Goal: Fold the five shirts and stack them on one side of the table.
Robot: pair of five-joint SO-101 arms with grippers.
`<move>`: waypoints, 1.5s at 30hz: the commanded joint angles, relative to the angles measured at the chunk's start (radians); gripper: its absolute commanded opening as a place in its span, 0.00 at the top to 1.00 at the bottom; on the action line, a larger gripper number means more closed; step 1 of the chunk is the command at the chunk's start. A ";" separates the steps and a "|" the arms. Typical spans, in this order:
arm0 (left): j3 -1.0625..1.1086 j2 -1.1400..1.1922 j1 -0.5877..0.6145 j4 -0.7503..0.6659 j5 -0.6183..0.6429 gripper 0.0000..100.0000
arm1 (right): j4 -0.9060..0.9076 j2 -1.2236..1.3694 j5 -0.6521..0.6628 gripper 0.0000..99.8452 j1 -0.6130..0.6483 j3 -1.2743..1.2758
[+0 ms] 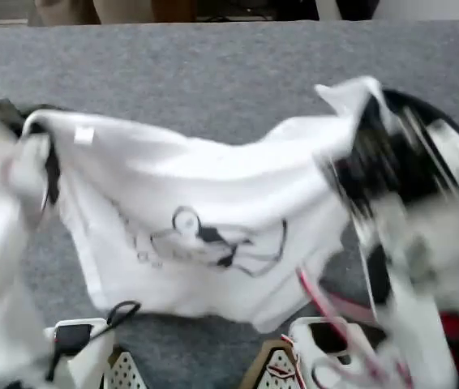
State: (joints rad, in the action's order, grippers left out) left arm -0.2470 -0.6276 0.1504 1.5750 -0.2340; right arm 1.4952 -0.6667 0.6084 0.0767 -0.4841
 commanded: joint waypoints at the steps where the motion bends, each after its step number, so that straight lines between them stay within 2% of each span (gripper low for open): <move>1: 0.146 0.113 0.005 -0.252 0.003 0.98 | -0.276 -0.002 0.008 0.99 0.054 0.358; 5: 0.229 0.286 0.006 -0.506 0.008 0.98 | -0.600 0.038 0.008 0.99 0.059 0.668; 8: 0.189 0.414 0.005 -0.600 0.009 0.98 | -0.770 0.143 0.000 0.99 0.054 0.750; 14: -0.049 0.618 0.003 -0.618 0.009 0.98 | -0.999 0.404 -0.003 0.99 0.054 0.699; 17: -0.167 0.719 0.000 -0.621 0.009 0.98 | -1.112 0.555 -0.054 0.99 0.053 0.622; 22: -0.330 0.951 0.005 -0.680 0.009 0.98 | -1.129 0.788 -0.103 0.99 0.053 0.403; 25: -0.427 1.064 0.008 -0.632 0.009 0.98 | -1.056 0.878 -0.130 0.99 0.053 0.268; 31: -0.597 1.158 0.034 -0.427 0.008 0.98 | -0.683 0.920 -0.132 0.99 0.053 0.061; 35: -0.657 1.161 0.060 -0.295 0.005 0.98 | -0.428 0.923 -0.021 0.99 0.061 -0.005; 41: -0.726 1.158 0.055 -0.064 -0.006 0.98 | -0.241 0.918 0.069 1.00 0.062 -0.013; 45: -0.720 1.164 0.044 0.081 -0.097 0.98 | -0.144 0.895 0.097 1.00 0.058 -0.001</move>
State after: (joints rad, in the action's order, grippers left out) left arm -0.9237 0.5478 0.2041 1.5627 -0.2816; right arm 1.3004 0.2585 0.6851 0.1304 -0.4411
